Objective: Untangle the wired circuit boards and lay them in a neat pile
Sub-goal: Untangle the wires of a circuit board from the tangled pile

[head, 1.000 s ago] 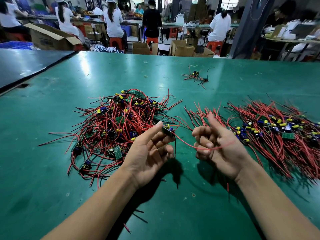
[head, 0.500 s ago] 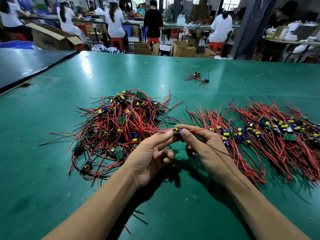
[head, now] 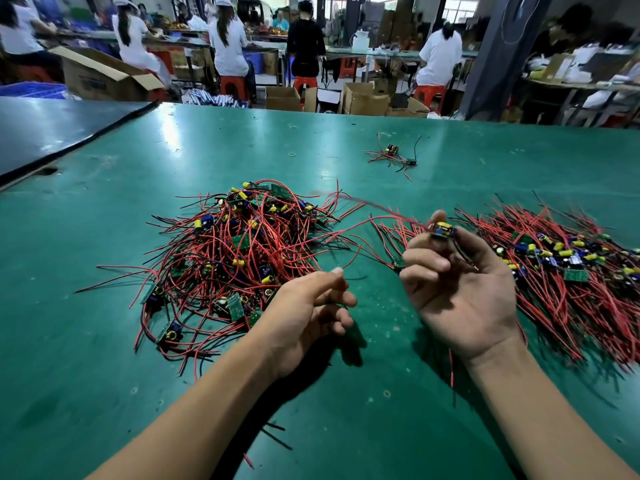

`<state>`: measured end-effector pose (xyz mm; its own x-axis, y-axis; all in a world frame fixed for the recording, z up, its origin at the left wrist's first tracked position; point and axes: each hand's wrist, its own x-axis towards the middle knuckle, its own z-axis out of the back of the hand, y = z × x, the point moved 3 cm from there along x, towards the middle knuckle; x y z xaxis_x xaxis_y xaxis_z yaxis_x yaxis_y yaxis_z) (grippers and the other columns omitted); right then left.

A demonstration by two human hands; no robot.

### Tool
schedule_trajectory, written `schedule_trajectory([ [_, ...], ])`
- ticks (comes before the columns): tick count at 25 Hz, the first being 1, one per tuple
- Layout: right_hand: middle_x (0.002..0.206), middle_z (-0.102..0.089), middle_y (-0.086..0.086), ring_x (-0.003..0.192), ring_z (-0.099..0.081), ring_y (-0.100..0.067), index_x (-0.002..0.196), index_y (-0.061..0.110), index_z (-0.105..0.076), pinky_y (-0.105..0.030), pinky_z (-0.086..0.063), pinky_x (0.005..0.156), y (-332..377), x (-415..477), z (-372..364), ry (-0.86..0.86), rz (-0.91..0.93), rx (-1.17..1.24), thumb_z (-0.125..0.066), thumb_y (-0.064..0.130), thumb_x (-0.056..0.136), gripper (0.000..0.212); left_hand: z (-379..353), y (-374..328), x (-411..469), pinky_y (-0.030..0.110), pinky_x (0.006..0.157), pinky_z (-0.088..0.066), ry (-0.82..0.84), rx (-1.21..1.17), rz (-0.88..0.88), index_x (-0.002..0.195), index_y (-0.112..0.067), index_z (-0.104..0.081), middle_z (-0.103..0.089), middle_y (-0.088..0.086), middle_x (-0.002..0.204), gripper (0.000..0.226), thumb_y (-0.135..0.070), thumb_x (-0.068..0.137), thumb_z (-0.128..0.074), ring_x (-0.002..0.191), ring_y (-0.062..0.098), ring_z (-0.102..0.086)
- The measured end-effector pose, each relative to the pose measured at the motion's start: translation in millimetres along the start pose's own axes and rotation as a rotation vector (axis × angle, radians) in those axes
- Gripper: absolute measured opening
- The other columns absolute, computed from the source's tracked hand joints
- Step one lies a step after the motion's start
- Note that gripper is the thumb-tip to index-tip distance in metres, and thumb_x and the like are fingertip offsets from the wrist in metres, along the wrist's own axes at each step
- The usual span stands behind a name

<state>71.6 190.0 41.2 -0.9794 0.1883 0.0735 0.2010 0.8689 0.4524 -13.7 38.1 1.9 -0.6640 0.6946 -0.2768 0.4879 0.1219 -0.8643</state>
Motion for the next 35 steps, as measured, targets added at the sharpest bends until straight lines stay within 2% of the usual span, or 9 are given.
schedule_trajectory([
  [4, 0.069, -0.043, 0.002, 0.051, -0.038, -0.011, 0.08, 0.014, -0.073, -0.022, -0.026, 0.045, -16.3, 0.4, -0.5, -0.078, -0.141, -0.425, -0.066, 0.034, 0.076, 0.021, -5.6, -0.7, -2.6, 0.024, 0.045, -0.048, 0.127, 0.043, 0.025, 0.082, -0.011, -0.065, -0.066, 0.008, 0.068, 0.036, -0.047, 0.079, -0.062, 0.048, 0.019, -0.058],
  [7, 0.074, -0.055, -0.003, 0.062, -0.047, -0.017, 0.076, 0.02, -0.073, -0.028, -0.026, 0.054, -27.7, -1.1, 1.5, -0.103, -0.212, -0.749, -0.067, 0.035, 0.079, 0.017, -10.4, 2.6, -5.8, 0.024, 0.048, -0.05, 0.221, 0.06, 0.012, 0.078, -0.016, -0.068, -0.068, 0.01, 0.072, 0.032, -0.047, 0.077, -0.065, 0.051, 0.021, -0.064],
  [11, 0.081, -0.058, -0.005, 0.073, -0.047, -0.02, 0.087, 0.02, -0.079, -0.031, -0.032, 0.064, -25.1, -0.2, 6.7, -0.158, -0.181, -0.806, -0.069, 0.032, 0.075, 0.019, -8.4, 3.3, -8.4, 0.023, 0.05, -0.052, 0.248, 0.032, -0.046, 0.081, -0.017, -0.071, -0.069, 0.008, 0.073, 0.015, -0.031, 0.076, -0.071, 0.055, 0.018, -0.067],
  [16, 0.078, -0.062, -0.002, 0.067, -0.055, -0.016, 0.101, 0.016, -0.074, -0.028, -0.042, 0.064, -21.9, 4.5, 14.5, -0.214, -0.146, -0.823, -0.078, 0.021, 0.073, 0.029, -10.6, 6.9, -10.5, 0.025, 0.051, -0.053, 0.228, 0.078, -0.035, 0.094, -0.008, -0.068, -0.067, 0.013, 0.069, 0.021, -0.016, 0.076, -0.074, 0.058, 0.024, -0.068],
  [21, 0.074, -0.068, -0.003, 0.062, -0.058, -0.011, 0.092, 0.015, -0.076, -0.018, -0.048, 0.055, -22.5, 7.5, 19.5, -0.336, -0.034, -0.981, -0.068, 0.013, 0.089, 0.009, -9.9, 7.3, -10.5, 0.025, 0.05, -0.05, 0.089, 0.351, -0.246, 0.09, -0.003, -0.054, -0.071, 0.016, 0.074, 0.013, -0.006, 0.089, -0.067, 0.06, 0.03, -0.068],
  [25, 0.068, -0.066, 0.0, 0.058, -0.062, -0.009, 0.083, 0.02, -0.08, -0.018, -0.049, 0.049, -24.4, 8.2, 14.3, -0.325, 0.022, -1.026, -0.061, 0.013, 0.095, 0.024, -11.0, 5.9, -10.8, 0.03, 0.055, -0.053, 0.1, 0.393, -0.253, 0.091, -0.003, -0.055, -0.069, 0.028, 0.086, 0.013, -0.006, 0.089, -0.068, 0.064, 0.027, -0.065],
  [28, 0.077, -0.07, -0.01, 0.072, -0.064, -0.02, 0.087, 0.019, -0.08, -0.032, -0.056, 0.066, -29.4, 6.9, 12.1, -0.284, -0.011, -1.008, -0.061, 0.014, 0.096, 0.022, -12.4, 7.7, -8.9, 0.031, 0.057, -0.056, 0.086, 0.351, -0.286, 0.098, -0.003, -0.062, -0.071, 0.016, 0.084, 0.015, -0.013, 0.089, -0.068, 0.067, 0.023, -0.067],
  [31, 0.097, -0.073, -0.024, 0.088, -0.063, -0.028, 0.093, 0.014, -0.08, -0.042, -0.049, 0.082, -32.9, 4.3, 11.2, -0.23, -0.026, -1.038, -0.063, 0.015, 0.096, 0.017, -9.7, 5.4, -8.4, 0.024, 0.053, -0.053, 0.045, 0.333, -0.321, 0.095, -0.003, -0.068, -0.071, 0.005, 0.073, 0.011, -0.014, 0.092, -0.065, 0.058, 0.013, -0.065],
  [35, 0.064, -0.059, -0.002, 0.063, -0.051, -0.011, 0.086, 0.021, -0.08, -0.023, -0.042, 0.061, -27.9, 2.8, 10.2, -0.233, 0.03, -1.173, -0.065, 0.027, 0.096, 0.019, -9.7, 5.2, -8.3, 0.021, 0.05, -0.05, 0.087, 0.301, -0.251, 0.083, -0.004, -0.072, -0.068, 0.008, 0.066, 0.01, -0.005, 0.089, -0.065, 0.054, 0.017, -0.06],
])
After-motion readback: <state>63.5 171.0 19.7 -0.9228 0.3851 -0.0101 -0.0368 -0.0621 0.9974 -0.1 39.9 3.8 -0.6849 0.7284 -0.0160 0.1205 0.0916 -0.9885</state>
